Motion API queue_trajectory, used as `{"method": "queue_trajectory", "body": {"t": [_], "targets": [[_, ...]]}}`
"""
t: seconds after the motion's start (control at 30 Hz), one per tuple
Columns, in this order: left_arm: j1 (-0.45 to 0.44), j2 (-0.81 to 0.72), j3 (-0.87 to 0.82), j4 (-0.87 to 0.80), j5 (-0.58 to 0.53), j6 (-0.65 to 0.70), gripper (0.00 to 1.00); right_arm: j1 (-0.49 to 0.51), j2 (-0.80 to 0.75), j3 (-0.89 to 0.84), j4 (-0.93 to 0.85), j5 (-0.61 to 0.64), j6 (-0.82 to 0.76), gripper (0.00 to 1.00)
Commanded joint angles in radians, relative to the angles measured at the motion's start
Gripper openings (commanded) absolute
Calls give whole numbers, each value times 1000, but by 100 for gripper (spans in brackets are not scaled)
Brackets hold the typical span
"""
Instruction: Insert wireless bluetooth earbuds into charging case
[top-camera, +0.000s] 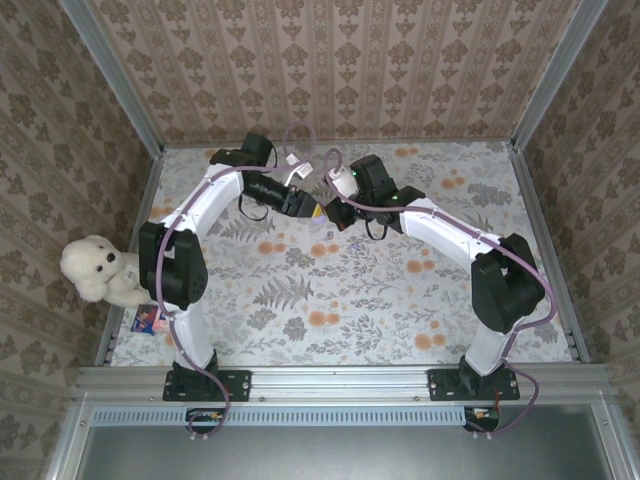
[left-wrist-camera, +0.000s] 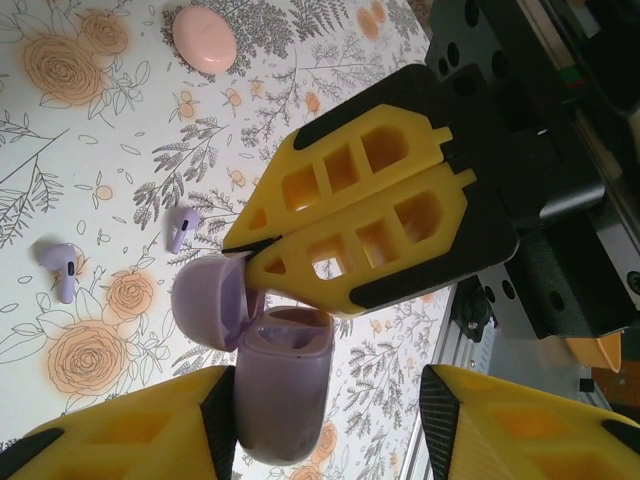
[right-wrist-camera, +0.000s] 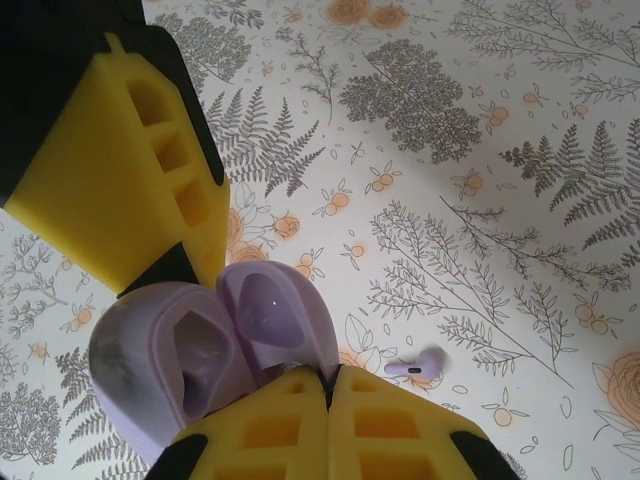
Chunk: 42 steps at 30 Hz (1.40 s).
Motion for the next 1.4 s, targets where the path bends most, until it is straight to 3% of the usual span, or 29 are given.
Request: {"method": "queue_trajectory", "body": {"t": [0.0, 0.3, 0.87, 1.03, 1.37], "targets": [[-4, 16, 22, -43, 35, 43, 53, 6, 17, 38, -10, -7, -12, 0], [-1, 19, 7, -36, 41, 49, 41, 5, 16, 40, -9, -10, -4, 0], [0, 24, -21, -9, 51, 41, 44, 5, 16, 39, -5, -18, 1, 0], [0, 34, -27, -9, 52, 46, 36, 5, 20, 38, -2, -18, 3, 0], [4, 35, -29, -1, 58, 46, 30, 5, 27, 42, -3, -16, 7, 0]]}}
